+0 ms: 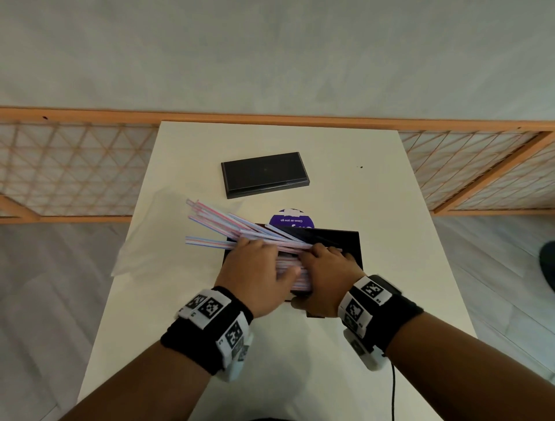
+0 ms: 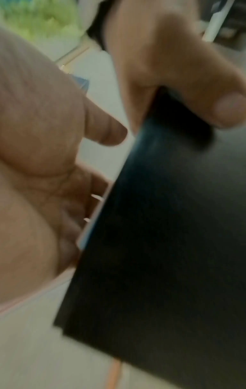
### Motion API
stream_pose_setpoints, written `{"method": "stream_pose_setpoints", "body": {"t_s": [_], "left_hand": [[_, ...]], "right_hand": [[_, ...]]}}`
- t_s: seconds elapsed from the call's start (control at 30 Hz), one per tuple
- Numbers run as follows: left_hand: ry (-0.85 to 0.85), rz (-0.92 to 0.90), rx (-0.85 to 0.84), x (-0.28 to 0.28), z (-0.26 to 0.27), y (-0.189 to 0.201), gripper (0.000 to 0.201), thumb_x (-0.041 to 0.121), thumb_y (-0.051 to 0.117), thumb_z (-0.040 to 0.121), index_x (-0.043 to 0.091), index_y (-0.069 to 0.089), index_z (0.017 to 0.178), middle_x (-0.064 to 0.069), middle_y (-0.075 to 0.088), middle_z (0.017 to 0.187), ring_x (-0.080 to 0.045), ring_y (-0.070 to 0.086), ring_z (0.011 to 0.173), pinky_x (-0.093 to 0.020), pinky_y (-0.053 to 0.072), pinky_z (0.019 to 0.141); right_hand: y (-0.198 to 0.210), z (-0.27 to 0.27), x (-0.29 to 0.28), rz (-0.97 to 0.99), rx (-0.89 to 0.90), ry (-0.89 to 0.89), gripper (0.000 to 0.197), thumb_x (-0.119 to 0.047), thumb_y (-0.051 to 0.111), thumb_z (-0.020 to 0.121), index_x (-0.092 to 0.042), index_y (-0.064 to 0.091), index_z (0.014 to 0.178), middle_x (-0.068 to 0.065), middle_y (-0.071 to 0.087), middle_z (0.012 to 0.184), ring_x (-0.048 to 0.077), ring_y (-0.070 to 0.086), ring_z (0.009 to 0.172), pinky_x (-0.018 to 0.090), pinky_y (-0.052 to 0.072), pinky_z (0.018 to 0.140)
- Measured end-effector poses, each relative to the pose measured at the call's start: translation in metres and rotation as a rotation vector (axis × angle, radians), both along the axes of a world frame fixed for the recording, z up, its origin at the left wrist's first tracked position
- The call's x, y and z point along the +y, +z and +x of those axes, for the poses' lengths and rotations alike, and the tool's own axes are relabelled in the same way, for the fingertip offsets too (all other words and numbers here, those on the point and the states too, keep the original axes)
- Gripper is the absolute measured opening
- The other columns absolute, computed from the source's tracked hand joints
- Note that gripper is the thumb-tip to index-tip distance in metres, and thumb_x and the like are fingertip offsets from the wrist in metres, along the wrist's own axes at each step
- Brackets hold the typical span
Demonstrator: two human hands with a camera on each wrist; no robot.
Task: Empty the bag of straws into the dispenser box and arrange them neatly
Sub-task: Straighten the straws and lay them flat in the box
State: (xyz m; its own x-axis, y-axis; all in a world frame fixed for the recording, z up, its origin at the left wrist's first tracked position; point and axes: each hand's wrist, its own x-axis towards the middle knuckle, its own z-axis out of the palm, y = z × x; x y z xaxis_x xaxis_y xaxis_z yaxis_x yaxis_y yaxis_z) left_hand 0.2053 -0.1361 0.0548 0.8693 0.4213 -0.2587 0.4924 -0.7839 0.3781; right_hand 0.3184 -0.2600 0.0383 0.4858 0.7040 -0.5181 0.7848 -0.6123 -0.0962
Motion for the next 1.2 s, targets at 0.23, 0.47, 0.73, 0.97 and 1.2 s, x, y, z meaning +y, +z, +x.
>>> {"method": "stream_pose_setpoints", "body": {"t_s": [0.23, 0.47, 0.73, 0.97, 1.2], "left_hand": [[0.942, -1.267, -0.224, -0.004, 0.018, 0.015, 0.005, 0.004, 0.069, 0.090, 0.001, 0.067, 0.094, -0.015, 0.061, 0.079, -0.025, 0.065, 0.070, -0.026, 0.053, 0.047], [1.213, -1.585, -0.378, 0.001, 0.037, 0.011, 0.021, -0.008, 0.064, 0.088, -0.004, 0.063, 0.109, -0.025, 0.063, 0.114, -0.039, 0.067, 0.111, -0.031, 0.063, 0.056], [1.247, -1.601, -0.322, -0.007, 0.061, 0.003, 0.032, 0.001, 0.072, 0.089, 0.003, 0.062, 0.119, -0.025, 0.058, 0.125, -0.039, 0.066, 0.105, -0.036, 0.065, 0.062], [1.296, -1.539, -0.368, -0.008, 0.073, 0.004, 0.013, 0.000, 0.069, 0.091, 0.003, 0.063, 0.102, -0.022, 0.065, 0.118, -0.034, 0.067, 0.106, -0.035, 0.064, 0.064], [1.318, -1.337, -0.506, -0.009, 0.067, -0.005, 0.015, 0.000, 0.073, 0.084, -0.001, 0.064, 0.096, -0.019, 0.071, 0.082, -0.029, 0.073, 0.067, -0.034, 0.064, 0.058]], "right_hand": [[-0.002, 0.002, -0.004, 0.064, -0.013, -0.026, 0.089, -0.069, 0.067, 0.059, -0.030, 0.039, 0.134, -0.004, 0.041, 0.131, 0.026, 0.044, 0.123, 0.046, 0.038, 0.103], [-0.002, 0.002, -0.004, 0.085, 0.002, -0.019, 0.088, -0.067, 0.066, 0.065, -0.031, 0.035, 0.140, -0.004, 0.041, 0.131, 0.026, 0.044, 0.124, 0.047, 0.036, 0.106], [0.005, 0.003, -0.004, 0.008, -0.001, 0.062, 0.088, -0.061, 0.067, 0.073, -0.028, 0.034, 0.147, 0.002, 0.037, 0.137, 0.029, 0.037, 0.129, 0.048, 0.030, 0.110], [0.010, 0.005, -0.005, 0.044, 0.040, 0.061, 0.084, -0.053, 0.070, 0.075, -0.026, 0.035, 0.147, 0.003, 0.036, 0.145, 0.028, 0.034, 0.134, 0.047, 0.025, 0.113], [0.018, 0.010, -0.020, 0.449, 0.202, -0.043, 0.064, -0.071, 0.056, 0.066, -0.030, 0.060, 0.115, -0.006, 0.052, 0.104, 0.016, 0.051, 0.098, 0.037, 0.046, 0.091]]}}
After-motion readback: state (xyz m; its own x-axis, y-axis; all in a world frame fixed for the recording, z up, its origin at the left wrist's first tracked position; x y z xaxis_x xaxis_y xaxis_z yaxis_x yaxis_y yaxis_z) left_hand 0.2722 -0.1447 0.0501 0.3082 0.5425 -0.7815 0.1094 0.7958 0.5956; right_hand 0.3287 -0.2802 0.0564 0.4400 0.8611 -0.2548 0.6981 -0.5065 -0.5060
